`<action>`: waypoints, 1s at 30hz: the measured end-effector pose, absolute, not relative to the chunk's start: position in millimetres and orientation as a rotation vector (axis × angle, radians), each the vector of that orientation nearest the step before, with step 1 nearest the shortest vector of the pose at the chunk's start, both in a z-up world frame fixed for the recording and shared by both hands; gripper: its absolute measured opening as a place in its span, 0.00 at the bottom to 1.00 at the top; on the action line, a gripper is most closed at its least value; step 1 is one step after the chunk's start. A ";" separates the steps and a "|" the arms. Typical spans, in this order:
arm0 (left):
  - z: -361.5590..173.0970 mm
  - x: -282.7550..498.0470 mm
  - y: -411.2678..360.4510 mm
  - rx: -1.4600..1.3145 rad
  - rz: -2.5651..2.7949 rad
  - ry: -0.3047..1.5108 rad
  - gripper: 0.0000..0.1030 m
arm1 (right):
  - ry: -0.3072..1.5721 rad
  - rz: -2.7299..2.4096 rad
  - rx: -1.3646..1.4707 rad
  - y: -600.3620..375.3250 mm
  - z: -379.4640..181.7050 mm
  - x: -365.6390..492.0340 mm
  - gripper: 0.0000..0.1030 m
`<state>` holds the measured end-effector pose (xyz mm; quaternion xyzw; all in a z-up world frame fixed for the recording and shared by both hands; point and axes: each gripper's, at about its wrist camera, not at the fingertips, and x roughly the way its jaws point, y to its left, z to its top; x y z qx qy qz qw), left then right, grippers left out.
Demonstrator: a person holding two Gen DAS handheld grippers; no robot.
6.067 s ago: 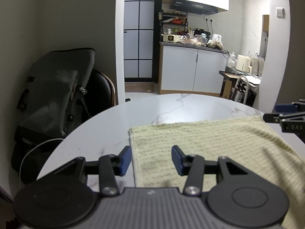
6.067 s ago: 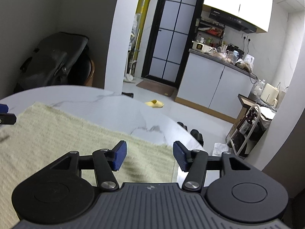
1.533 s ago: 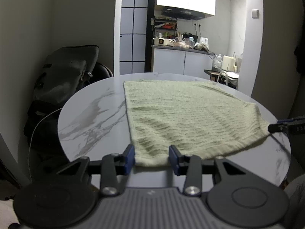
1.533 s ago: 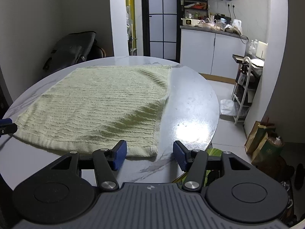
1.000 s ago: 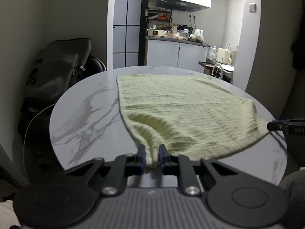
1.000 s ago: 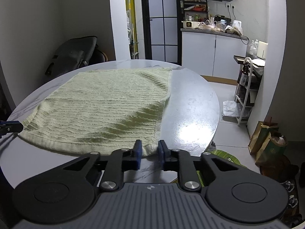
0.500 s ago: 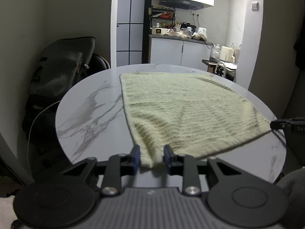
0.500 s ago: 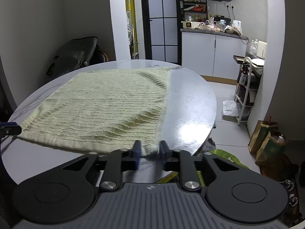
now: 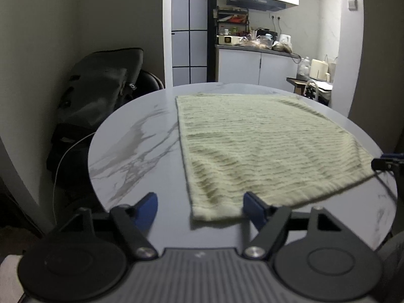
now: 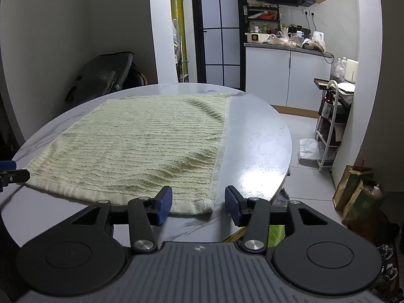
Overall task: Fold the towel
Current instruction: 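Open both tools and release the towel edge, then close the left tool on the towel edge while the right tool closes beside it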
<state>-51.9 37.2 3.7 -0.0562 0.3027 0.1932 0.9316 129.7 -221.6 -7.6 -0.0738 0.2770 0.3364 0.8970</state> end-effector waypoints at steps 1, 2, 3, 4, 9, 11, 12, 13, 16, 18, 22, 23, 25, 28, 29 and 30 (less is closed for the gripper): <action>3.7 -52.0 38.0 -0.114 0.396 0.621 0.79 | 0.570 0.698 -0.163 -220.8 -7.8 128.7 0.53; 3.7 -52.2 37.9 -0.111 0.391 0.621 0.79 | 0.569 0.698 -0.170 -220.2 -7.9 128.2 0.53; 3.7 -52.4 37.9 -0.108 0.386 0.622 0.79 | 0.572 0.697 -0.169 -219.9 -7.8 128.7 0.53; 3.7 -52.6 37.8 -0.105 0.381 0.622 0.80 | 0.575 0.695 -0.169 -219.6 -7.6 129.1 0.53; 2.1 -55.2 36.2 -0.103 0.385 0.607 0.80 | 0.572 0.690 -0.168 -220.8 -8.2 129.2 0.53; 1.6 -55.7 35.0 -0.101 0.388 0.601 0.80 | 0.568 0.687 -0.166 -221.5 -8.5 128.7 0.53; 1.7 -55.9 34.5 -0.100 0.387 0.600 0.80 | 0.566 0.686 -0.165 -221.7 -8.6 128.2 0.53; 1.8 -56.2 33.9 -0.100 0.386 0.598 0.76 | 0.565 0.684 -0.165 -221.6 -8.6 127.9 0.53; 1.9 -58.3 29.7 -0.092 0.362 0.585 0.62 | 0.569 0.677 -0.167 -220.1 -8.2 127.1 0.53; 1.7 -59.6 25.5 -0.084 0.351 0.577 0.56 | 0.566 0.672 -0.168 -219.6 -8.5 126.1 0.52; 2.9 -60.2 24.3 -0.092 0.339 0.576 0.51 | 0.557 0.680 -0.159 -222.0 -9.9 123.2 0.45; 3.2 -60.2 24.6 -0.093 0.338 0.577 0.51 | 0.553 0.682 -0.157 -222.3 -10.2 122.2 0.44; 3.9 -60.8 24.4 -0.091 0.333 0.579 0.47 | 0.549 0.683 -0.151 -223.3 -10.7 120.6 0.43; 3.8 -62.9 23.2 -0.095 0.333 0.578 0.45 | 0.547 0.683 -0.141 -224.5 -10.9 120.0 0.37; 3.8 -63.7 22.7 -0.097 0.334 0.577 0.45 | 0.547 0.684 -0.138 -224.7 -10.8 120.1 0.32; 3.9 -63.9 22.4 -0.099 0.337 0.578 0.45 | 0.548 0.685 -0.135 -224.8 -10.6 119.8 0.29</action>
